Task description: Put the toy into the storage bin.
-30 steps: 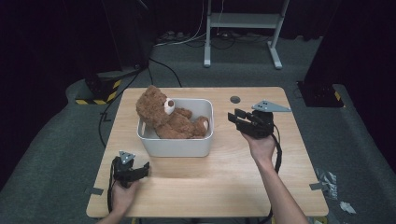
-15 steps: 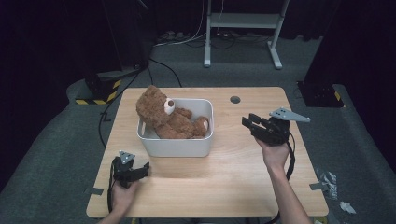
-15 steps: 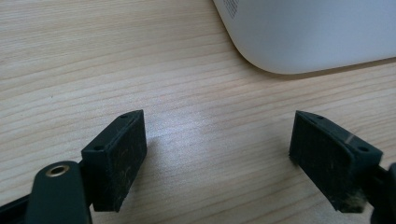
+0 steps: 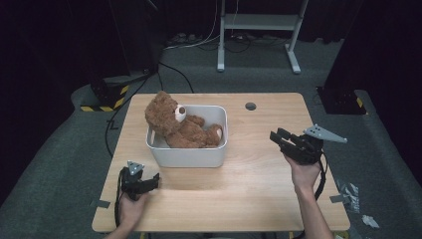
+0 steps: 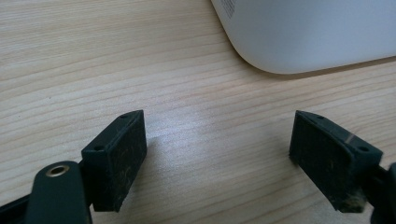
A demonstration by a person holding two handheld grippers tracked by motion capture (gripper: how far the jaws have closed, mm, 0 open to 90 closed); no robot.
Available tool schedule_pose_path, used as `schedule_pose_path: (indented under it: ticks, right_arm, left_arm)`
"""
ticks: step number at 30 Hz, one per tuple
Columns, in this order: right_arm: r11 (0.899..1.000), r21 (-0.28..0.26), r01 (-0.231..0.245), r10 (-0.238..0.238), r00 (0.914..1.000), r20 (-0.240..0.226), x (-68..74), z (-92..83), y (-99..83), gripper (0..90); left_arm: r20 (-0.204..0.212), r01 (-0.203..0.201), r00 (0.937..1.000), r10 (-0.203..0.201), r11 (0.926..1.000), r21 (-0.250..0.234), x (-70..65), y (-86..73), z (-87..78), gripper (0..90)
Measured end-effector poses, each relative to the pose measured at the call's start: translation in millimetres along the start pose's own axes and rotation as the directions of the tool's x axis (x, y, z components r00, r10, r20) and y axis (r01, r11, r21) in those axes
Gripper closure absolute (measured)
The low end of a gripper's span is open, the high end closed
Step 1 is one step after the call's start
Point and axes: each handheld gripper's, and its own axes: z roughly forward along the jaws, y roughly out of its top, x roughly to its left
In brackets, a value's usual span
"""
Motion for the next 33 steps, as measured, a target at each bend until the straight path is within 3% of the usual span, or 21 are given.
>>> schedule_pose_path:
  ticks: [16, 20, 33]
  right_arm:
    - [1.0, 0.009, -0.012, 0.012, 0.9999, 0.007, -7.6, 1.1, -8.6, 59.5]
    - [0.999, 0.009, -0.034, 0.034, 0.9994, 0.008, -12.2, -0.5, -12.7, 59.2]
    - [0.998, 0.02, -0.067, 0.067, 0.9975, 0.022, -18.8, -4.0, -35.0, 57.2]
  left_arm:
    - [-0.003, -0.004, 1.0, 0.004, 1.0, 0.0, 0.2, -1.0, -1.6, 21.0]
    - [-0.004, -0.004, 1.0, 0.004, 1.0, 0.0, 0.1, -0.9, -1.5, 21.1]
    - [-0.012, 0.003, 0.9999, -0.003, 1.0, 0.004, -0.1, -1.4, -2.0, 17.9]
